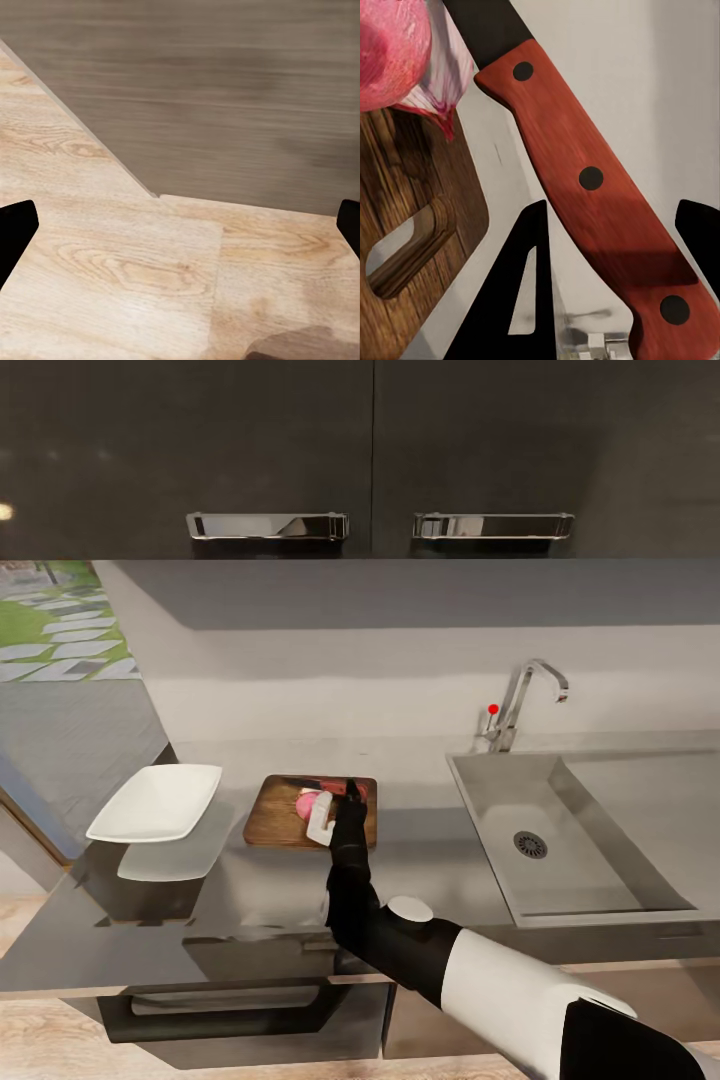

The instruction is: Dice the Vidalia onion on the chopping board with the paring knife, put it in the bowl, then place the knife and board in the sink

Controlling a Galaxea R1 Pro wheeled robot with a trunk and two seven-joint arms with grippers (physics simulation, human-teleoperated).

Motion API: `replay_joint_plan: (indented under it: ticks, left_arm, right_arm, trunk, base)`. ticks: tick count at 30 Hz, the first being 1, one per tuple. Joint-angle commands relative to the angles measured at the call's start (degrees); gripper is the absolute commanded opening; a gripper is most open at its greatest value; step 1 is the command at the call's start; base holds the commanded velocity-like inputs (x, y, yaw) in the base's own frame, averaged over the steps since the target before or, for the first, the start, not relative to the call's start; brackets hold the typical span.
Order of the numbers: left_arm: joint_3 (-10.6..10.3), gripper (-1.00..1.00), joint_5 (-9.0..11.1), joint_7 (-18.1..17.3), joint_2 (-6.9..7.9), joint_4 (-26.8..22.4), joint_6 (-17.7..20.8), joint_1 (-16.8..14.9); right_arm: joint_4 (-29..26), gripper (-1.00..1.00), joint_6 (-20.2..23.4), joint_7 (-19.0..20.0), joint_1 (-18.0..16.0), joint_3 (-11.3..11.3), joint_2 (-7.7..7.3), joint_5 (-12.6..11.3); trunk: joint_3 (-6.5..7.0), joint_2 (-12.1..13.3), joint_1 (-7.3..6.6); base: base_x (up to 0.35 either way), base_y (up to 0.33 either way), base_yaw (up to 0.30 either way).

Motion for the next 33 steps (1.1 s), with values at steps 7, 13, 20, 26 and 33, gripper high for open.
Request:
replay_joint_plan:
  ticks: [7,13,20,26,33]
  left_arm:
    - [0.0,1.00,0.2,-0.1,0.00,0.2,-0.3,-0.1]
    - [0.0,1.00,0.2,-0.1,0.00,0.2,-0.3,-0.1]
    - [0.0,1.00,0.2,-0.1,0.00,0.2,-0.3,-0.1]
    - [0.0,1.00,0.2,-0.1,0.00,0.2,-0.3,-0.1]
    - [0.0,1.00,0.2,-0.1,-0.01,0.2,-0.3,-0.1]
  right_arm:
    - [-0.6,-1.00,0.3,-0.4,-0.1,0.1,0.00,0.2]
    - [-1.7,-1.00,0.3,-0.6,-0.1,-0.2,0.00,0.3]
    - [-4.4,-1.00,0.4,-0.8,-0.1,-2.5,0.00,0.4]
    - [-5.1,-1.00,0.4,-0.9,-0.1,-4.0,0.00,0.5]
    - [-5.0,-1.00,0.5,-0.8,-0.1,-4.1,0.00,0.3]
  trunk:
    - [-0.07,-0.1,0.01]
    - [-0.07,-0.1,0.01]
    - [-0.07,-0.1,0.01]
    - [-0.07,-0.1,0.01]
    - [-0.07,-0.1,0.01]
  base:
    - [0.000,0.000,0.000]
    - [0.000,0.000,0.000]
    - [0.000,0.000,0.000]
    - [-0.032,0.000,0.000]
    - [-0.181,-0.062,0.000]
